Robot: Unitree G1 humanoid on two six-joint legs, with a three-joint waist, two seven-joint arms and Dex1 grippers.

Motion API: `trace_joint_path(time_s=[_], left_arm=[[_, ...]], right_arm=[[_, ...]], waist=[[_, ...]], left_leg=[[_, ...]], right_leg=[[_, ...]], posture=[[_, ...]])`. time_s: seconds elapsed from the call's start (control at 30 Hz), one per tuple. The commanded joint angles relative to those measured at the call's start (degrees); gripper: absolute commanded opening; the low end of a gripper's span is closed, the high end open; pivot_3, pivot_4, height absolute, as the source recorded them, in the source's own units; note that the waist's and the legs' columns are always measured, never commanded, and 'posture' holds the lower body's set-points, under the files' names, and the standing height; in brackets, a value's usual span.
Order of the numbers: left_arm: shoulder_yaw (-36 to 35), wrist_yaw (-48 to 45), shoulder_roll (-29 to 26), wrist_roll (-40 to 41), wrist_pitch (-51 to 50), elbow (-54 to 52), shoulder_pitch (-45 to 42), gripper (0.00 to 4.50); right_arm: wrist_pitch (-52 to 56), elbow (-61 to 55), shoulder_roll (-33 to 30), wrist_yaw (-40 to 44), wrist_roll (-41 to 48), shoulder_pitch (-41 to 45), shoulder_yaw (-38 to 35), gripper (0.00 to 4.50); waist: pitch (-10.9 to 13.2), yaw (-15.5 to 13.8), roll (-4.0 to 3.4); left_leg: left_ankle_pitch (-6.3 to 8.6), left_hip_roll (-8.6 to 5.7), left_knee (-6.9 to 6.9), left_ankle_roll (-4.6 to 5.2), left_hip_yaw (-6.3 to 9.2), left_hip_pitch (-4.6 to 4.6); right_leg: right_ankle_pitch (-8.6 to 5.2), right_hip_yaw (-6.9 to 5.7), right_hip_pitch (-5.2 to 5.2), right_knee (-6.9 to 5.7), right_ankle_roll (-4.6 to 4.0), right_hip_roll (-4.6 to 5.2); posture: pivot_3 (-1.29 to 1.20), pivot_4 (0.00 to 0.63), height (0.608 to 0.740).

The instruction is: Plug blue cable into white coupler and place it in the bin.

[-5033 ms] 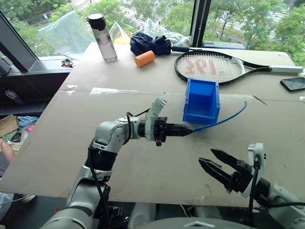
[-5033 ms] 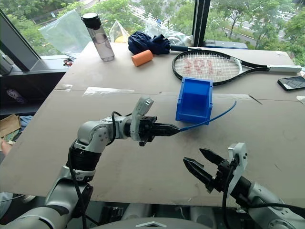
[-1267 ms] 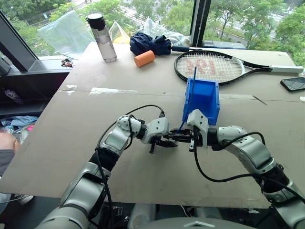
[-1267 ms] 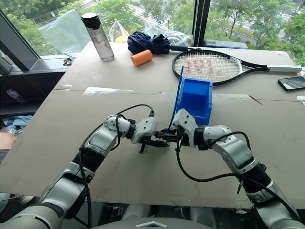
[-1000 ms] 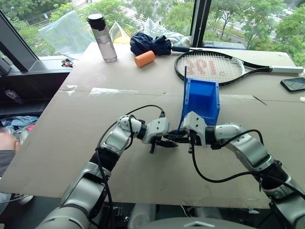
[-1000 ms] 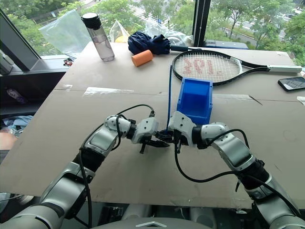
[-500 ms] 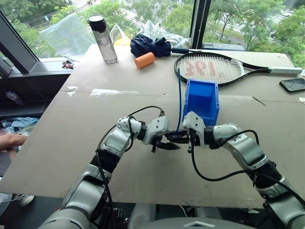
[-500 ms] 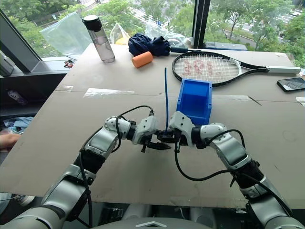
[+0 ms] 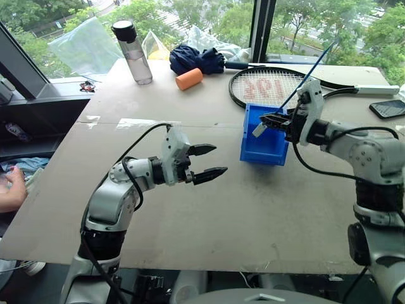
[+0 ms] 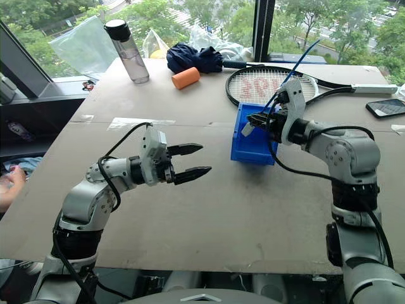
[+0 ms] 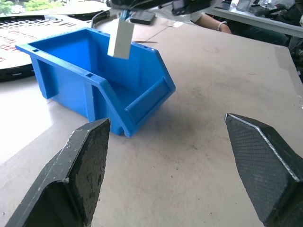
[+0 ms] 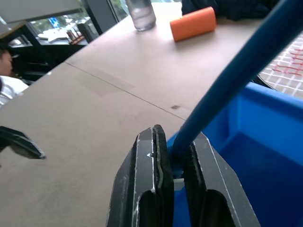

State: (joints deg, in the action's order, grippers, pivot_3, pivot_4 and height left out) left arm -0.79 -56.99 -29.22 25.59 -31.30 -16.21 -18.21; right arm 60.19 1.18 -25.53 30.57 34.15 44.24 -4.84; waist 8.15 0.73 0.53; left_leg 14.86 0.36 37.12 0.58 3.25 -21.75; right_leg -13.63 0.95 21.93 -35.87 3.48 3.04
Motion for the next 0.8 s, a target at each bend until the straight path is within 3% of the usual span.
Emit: trace_joint_path(time_s=[0.03,0.13,0.23,0.37,0.5,0.67,0.8], left_arm=[[-0.81,2.49,0.39,2.18,-0.53,-3.05,-1.85,3.98],[-0.25,3.92,0.56,3.23,-1.33,-4.41,-2.32,3.98],[1.31,5.21,0.75,2.89,-1.63,-5.03,-2.82,3.98],[3.40,5.77,0.59,3.68,-3.38,-5.70,-3.34,3.98],[2.63,4.39,-2.10,5.64,-5.25,-7.00,-0.90,3.98],[-2.16,3.61,-7.40,8.42,-6.99,-9.38,6.25,3.98],[-6.70,1.73,-12.12,10.19,-7.24,-11.15,13.40,3.98]], right_arm=[[-4.37,10.55,-0.34,1.94,-4.04,5.57,1.78,1.49],[-5.72,12.76,-1.81,4.26,-5.44,6.96,2.66,2.96],[-7.60,4.70,-5.15,7.64,-4.85,2.56,2.26,4.44],[-15.61,-10.32,-11.33,13.66,-4.57,-9.39,0.89,4.48],[-23.95,-27.65,-16.99,17.89,-4.64,-29.00,-7.88,4.48],[-30.94,-40.19,-14.24,20.86,-5.18,-59.92,-26.44,4.48],[-38.11,-42.09,-10.29,23.81,-5.70,-74.80,-35.69,4.48]], waist=[[0.01,-0.03,0.00],[0.01,-0.02,0.00],[0.01,-0.12,0.01],[0.03,-0.46,0.06],[0.06,-0.18,0.09],[0.08,-0.26,0.18],[0.14,0.15,0.19]], left_leg=[[0.00,-0.02,-0.01,0.00,-0.12,-0.03],[0.00,-0.01,-0.04,0.00,-0.30,-0.09],[0.00,-0.01,-0.06,0.00,-0.34,-0.24],[0.00,-0.02,-0.05,0.00,-0.33,-0.27],[0.00,-0.01,-0.05,0.00,-0.36,-0.20],[0.01,0.07,-0.19,0.00,-0.29,0.00],[0.02,0.25,-0.25,-0.01,-0.33,0.19]], right_leg=[[0.00,-0.01,0.01,0.02,0.01,0.00],[0.01,0.01,0.09,0.03,0.02,0.02],[0.02,0.02,0.24,0.02,0.03,0.04],[0.01,-0.01,0.20,0.10,0.04,0.07],[0.00,0.04,0.18,0.04,0.05,0.06],[-0.08,-0.02,0.01,0.04,0.15,0.02],[-0.37,0.26,-0.03,0.06,0.13,0.02]], posture=[[0.00,0.150,0.740],[0.00,0.150,0.740],[0.00,0.150,0.740],[0.00,0.150,0.740],[0.00,0.150,0.740],[0.00,0.150,0.740],[0.00,0.150,0.740]])
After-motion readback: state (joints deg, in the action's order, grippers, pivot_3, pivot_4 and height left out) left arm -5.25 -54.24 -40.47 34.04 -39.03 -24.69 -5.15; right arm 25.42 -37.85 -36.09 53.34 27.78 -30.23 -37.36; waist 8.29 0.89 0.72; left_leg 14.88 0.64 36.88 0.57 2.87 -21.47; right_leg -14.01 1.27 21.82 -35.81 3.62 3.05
